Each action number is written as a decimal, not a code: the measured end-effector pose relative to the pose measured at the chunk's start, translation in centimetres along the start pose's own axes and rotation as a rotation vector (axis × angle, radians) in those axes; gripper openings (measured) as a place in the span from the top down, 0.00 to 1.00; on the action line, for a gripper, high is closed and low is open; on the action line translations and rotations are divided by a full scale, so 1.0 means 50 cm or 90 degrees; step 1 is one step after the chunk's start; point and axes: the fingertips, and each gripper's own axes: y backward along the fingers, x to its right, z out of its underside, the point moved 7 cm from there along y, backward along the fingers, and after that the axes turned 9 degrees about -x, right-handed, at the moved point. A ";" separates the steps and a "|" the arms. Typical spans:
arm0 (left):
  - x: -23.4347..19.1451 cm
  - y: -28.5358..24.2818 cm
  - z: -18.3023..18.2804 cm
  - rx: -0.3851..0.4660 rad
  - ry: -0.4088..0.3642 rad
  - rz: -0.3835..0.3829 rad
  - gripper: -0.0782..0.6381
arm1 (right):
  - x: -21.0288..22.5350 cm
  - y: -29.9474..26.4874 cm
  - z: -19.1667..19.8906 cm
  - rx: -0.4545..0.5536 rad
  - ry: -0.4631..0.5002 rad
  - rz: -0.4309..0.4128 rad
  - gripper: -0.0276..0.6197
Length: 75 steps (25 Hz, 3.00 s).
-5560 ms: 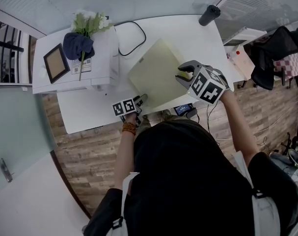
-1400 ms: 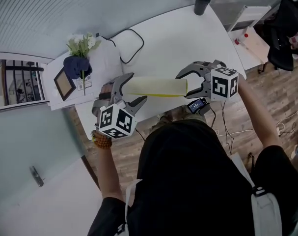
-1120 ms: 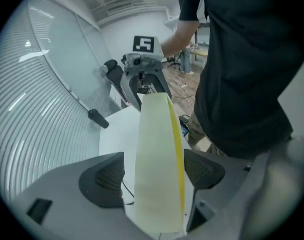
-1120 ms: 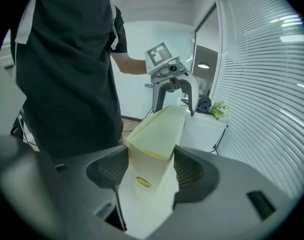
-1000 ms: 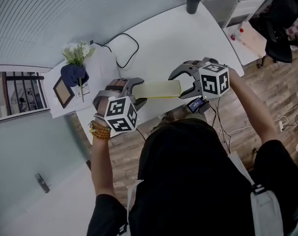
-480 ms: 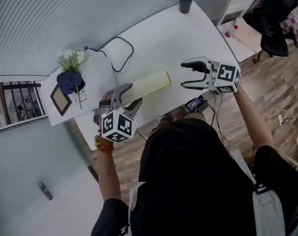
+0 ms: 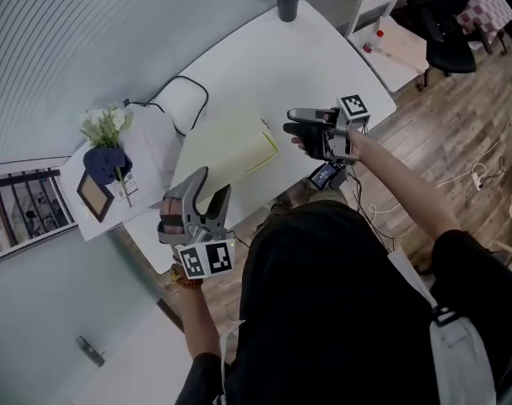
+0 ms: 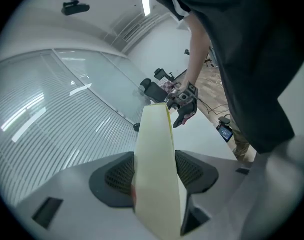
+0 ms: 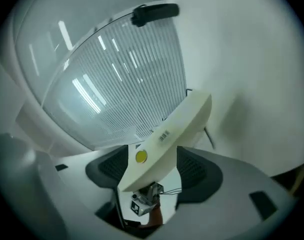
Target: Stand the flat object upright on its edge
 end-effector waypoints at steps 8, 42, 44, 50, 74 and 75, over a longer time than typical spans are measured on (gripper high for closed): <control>0.045 0.014 -0.029 0.017 -0.141 -0.021 0.53 | 0.038 -0.056 0.016 -0.064 -0.116 -0.065 0.52; -0.004 -0.010 -0.014 -0.058 0.075 0.197 0.41 | 0.129 -0.044 0.042 -0.063 -0.145 0.037 0.55; 0.007 -0.011 -0.018 -0.080 0.066 0.254 0.40 | 0.133 -0.045 0.043 -0.061 -0.147 0.041 0.55; 0.054 -0.047 -0.005 -0.103 0.068 0.370 0.37 | 0.147 -0.063 0.056 -0.066 -0.162 0.044 0.55; 0.253 -0.184 0.067 -0.145 0.145 0.511 0.35 | 0.152 -0.141 0.085 -0.324 0.102 0.333 0.51; 0.259 -0.188 0.071 -0.148 0.151 0.506 0.34 | 0.151 -0.148 0.088 -0.339 0.124 0.356 0.51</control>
